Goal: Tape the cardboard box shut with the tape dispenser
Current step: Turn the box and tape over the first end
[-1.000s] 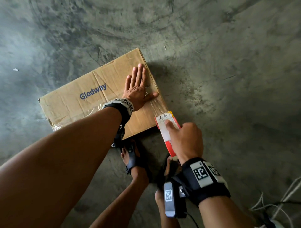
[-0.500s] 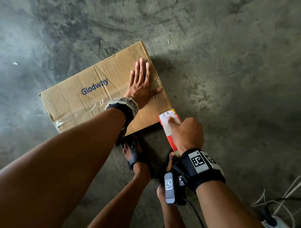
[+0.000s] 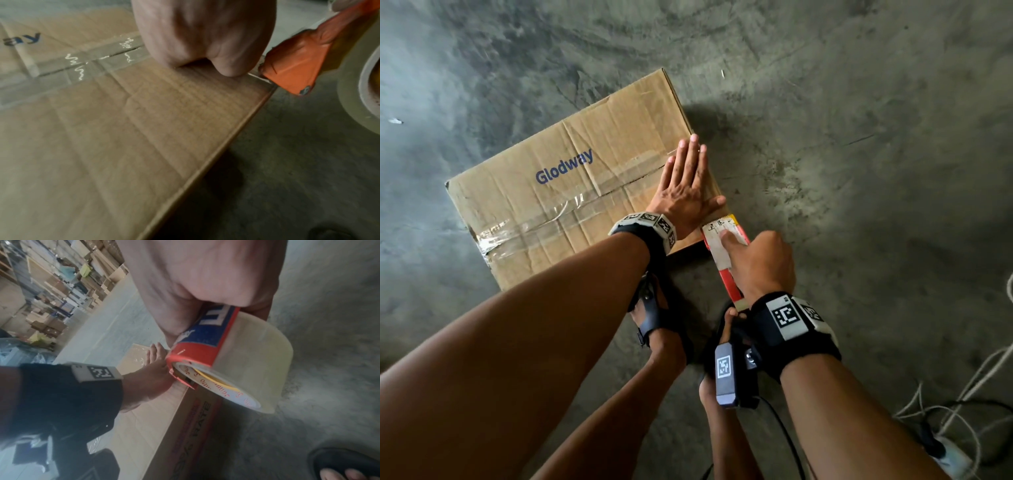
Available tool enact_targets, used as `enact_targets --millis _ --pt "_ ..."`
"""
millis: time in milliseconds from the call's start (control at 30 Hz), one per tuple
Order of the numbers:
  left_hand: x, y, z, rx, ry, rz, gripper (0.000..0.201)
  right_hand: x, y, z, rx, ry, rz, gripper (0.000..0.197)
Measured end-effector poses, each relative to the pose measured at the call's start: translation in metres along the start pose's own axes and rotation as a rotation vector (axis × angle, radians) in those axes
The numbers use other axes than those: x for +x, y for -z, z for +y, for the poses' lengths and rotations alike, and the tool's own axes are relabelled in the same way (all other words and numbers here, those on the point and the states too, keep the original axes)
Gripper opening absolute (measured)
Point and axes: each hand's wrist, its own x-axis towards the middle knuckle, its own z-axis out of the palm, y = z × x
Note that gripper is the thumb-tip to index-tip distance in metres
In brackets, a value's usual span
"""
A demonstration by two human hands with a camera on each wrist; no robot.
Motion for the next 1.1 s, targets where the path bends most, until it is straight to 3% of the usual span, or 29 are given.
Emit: enact_targets --millis 400,633,1100 --pt "0.001 0.004 0.002 -0.018 0.012 -0.019 0.091 -0.026 0.01 0.047 0.054 -0.031 0.041 0.061" --pt "0.001 0.001 0.0 -0.015 0.009 0.012 0.089 -0.003 -0.006 0.037 -0.021 -0.112 0.018 0.057" --pt "0.0 0.0 0.002 -0.033 0.015 0.044 0.089 0.026 -0.013 0.016 -0.095 -0.098 0.016 0.054"
